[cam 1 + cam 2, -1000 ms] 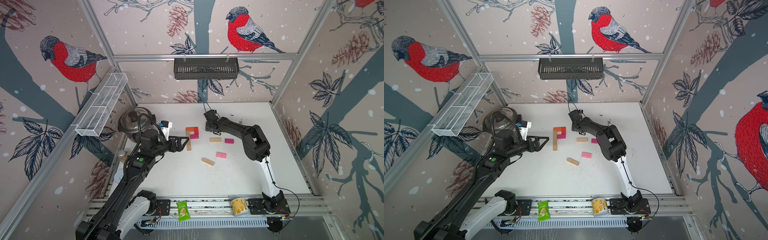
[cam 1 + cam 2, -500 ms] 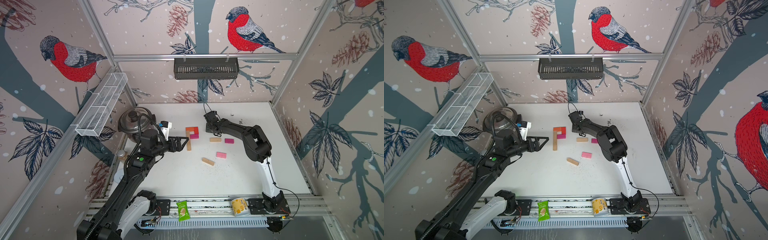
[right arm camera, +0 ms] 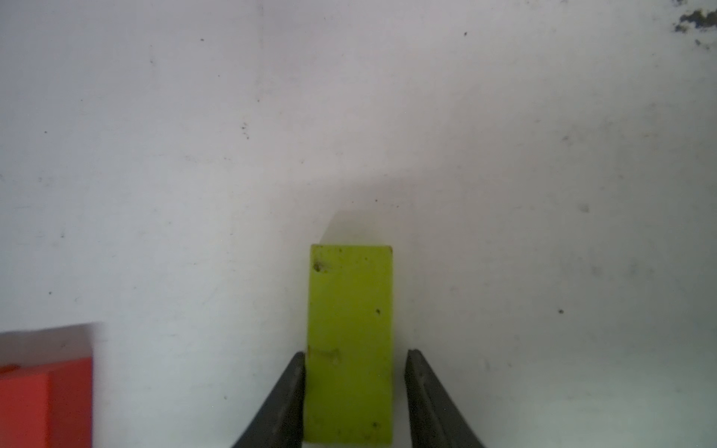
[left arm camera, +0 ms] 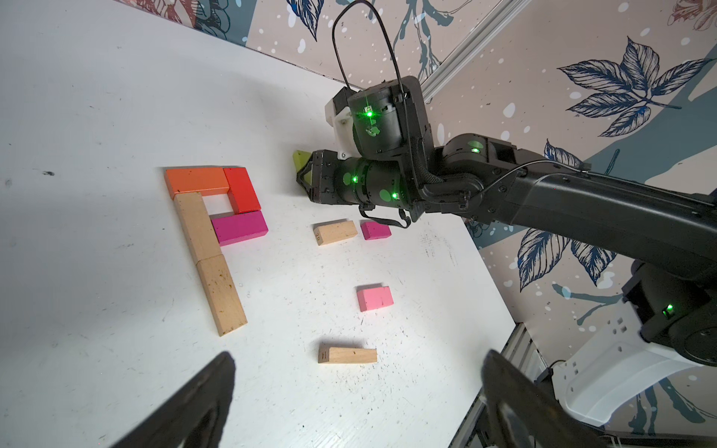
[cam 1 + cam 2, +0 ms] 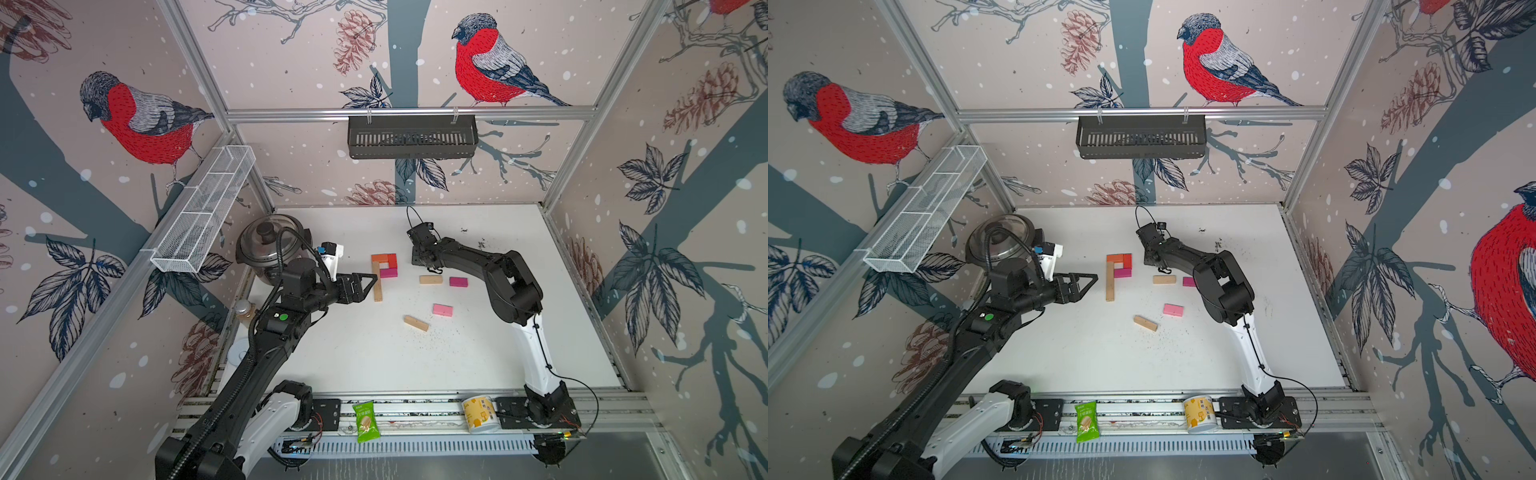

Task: Assemble the letter p with building blocks
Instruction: Pick up the building block from the center of the board, then place the building block at the center of the board.

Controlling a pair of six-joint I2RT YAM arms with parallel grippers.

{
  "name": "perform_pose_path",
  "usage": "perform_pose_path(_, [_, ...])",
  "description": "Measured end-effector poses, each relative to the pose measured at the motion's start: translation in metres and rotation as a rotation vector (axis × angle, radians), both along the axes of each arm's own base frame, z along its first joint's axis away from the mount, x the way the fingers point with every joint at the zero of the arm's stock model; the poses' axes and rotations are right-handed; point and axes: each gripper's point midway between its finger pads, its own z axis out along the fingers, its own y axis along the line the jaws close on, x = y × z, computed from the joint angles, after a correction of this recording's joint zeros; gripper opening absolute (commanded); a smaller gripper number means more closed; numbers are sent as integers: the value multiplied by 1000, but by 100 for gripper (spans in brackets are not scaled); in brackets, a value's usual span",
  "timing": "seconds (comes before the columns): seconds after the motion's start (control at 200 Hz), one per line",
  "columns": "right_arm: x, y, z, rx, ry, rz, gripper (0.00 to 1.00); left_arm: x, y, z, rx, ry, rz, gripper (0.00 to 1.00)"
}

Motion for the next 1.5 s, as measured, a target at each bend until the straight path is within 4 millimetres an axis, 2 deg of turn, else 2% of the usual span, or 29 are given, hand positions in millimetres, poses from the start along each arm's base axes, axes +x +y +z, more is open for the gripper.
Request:
perform_pose_path(0.115, [0, 0, 0, -1, -1, 2, 34, 0, 0, -1, -5, 8, 3, 98])
perform_pose_path(0.44, [-11, -1, 11, -11, 38, 42, 27, -1, -1, 0, -10, 9, -7, 98])
perform_pose_path(0.54, [-10, 0, 31, -8, 16, 59, 25, -1, -1, 0, -12, 10, -10, 98])
perform_pose_path(0.745, [-15, -5, 96, 29, -80, 81, 25, -1, -1, 0, -17, 13, -6, 98])
perform_pose_path(0.831, [-26, -17, 114, 25, -105, 87, 24, -1, -1, 1, -22, 7, -6, 98])
perform_pose_path(0.931, [-44, -37, 122, 23, -110, 80, 24, -2, -2, 2, -40, 4, -4, 98])
perform_pose_path(1.101, [-82, -90, 115, 10, -96, 34, 24, -10, -13, 5, -41, -9, -38, 98])
perform_pose_path(1.261, [-118, -138, 92, 2, -62, -19, 24, -26, -38, 8, -27, -30, -111, 98])
perform_pose_path(1.361, [-133, -158, 76, -5, -40, -46, 24, -32, -51, 2, -10, -29, -138, 97])
perform_pose_path(1.501, [-144, -172, 51, -11, 1, -68, 24, -37, -65, -11, 17, 0, -165, 98])
